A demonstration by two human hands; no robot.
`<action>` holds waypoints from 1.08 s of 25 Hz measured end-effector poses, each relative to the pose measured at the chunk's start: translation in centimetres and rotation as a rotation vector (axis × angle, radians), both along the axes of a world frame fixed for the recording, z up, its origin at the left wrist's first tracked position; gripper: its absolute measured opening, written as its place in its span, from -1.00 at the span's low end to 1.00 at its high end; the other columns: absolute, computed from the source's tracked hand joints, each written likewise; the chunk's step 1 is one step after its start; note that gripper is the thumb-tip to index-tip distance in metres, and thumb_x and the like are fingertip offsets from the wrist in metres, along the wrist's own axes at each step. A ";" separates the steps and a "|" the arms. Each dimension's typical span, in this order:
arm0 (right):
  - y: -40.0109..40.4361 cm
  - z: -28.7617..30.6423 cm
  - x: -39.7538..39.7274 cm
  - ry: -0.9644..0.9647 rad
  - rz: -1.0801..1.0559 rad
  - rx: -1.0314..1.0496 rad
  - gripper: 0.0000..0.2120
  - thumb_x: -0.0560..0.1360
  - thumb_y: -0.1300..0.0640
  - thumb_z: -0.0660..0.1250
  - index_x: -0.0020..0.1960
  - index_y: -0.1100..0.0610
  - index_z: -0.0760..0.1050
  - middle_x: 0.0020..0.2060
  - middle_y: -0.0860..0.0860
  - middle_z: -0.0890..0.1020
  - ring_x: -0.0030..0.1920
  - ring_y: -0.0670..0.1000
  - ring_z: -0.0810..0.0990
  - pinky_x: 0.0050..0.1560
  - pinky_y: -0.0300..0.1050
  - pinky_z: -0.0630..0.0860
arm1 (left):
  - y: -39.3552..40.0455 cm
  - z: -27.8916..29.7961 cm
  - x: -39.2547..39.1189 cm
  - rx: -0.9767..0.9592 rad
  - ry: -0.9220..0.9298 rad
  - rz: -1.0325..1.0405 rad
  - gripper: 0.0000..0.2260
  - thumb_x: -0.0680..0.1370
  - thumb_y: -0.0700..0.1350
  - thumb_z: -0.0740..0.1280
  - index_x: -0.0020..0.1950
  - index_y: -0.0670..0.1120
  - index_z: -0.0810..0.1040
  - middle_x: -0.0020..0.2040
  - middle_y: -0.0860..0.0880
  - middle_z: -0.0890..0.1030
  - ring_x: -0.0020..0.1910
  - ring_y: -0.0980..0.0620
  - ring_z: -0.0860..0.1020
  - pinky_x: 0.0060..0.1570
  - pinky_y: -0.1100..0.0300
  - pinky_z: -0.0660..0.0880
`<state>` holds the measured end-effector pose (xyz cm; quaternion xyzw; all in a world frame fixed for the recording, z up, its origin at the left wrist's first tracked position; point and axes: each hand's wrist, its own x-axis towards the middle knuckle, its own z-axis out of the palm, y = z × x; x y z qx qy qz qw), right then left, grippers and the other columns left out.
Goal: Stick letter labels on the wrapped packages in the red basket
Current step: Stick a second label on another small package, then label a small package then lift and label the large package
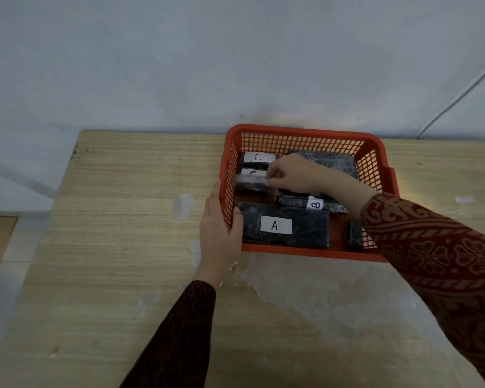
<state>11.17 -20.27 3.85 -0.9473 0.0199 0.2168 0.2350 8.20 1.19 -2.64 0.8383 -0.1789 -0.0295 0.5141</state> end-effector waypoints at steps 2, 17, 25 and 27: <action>-0.6 0.4 -1.1 0.010 -0.131 0.160 -0.71 0.57 0.04 0.24 0.12 0.21 0.57 -0.04 0.08 0.67 -0.14 -0.02 0.61 -0.11 -0.21 0.55 | 0.0 0.1 0.0 0.020 -0.003 0.001 -0.44 0.58 -0.06 0.18 0.56 -0.09 0.11 0.42 -0.03 0.37 0.35 0.12 0.37 0.31 0.23 0.36; 0.0 -1.4 -5.4 0.035 -0.627 0.621 -0.74 0.57 0.10 0.26 0.22 0.16 0.37 -0.27 0.00 0.53 -0.31 -0.08 0.48 -0.28 -0.24 0.50 | -0.1 0.4 -0.2 0.056 0.025 0.010 -0.44 0.60 -0.14 0.22 0.56 -0.05 0.09 0.46 -0.02 0.33 0.41 0.06 0.35 0.38 0.00 0.38; 0.7 -1.9 -2.5 -0.070 -0.565 0.395 -0.81 0.49 0.07 0.37 0.04 0.14 0.50 -0.15 0.07 0.61 -0.27 -0.06 0.56 -0.31 -0.27 0.48 | -0.1 0.5 -0.2 0.018 0.004 0.010 -0.46 0.60 -0.15 0.21 0.56 -0.08 0.11 0.37 0.13 0.32 0.32 0.21 0.35 0.28 0.42 0.30; 1.5 -2.5 -2.4 -0.152 -0.467 0.247 -0.77 0.48 0.04 0.38 0.04 0.16 0.48 -0.17 0.01 0.55 -0.28 -0.09 0.49 -0.35 -0.28 0.37 | -0.1 0.4 0.0 -0.001 0.002 0.008 -0.46 0.60 -0.13 0.21 0.55 -0.07 0.13 0.38 0.09 0.35 0.34 0.17 0.38 0.30 0.30 0.35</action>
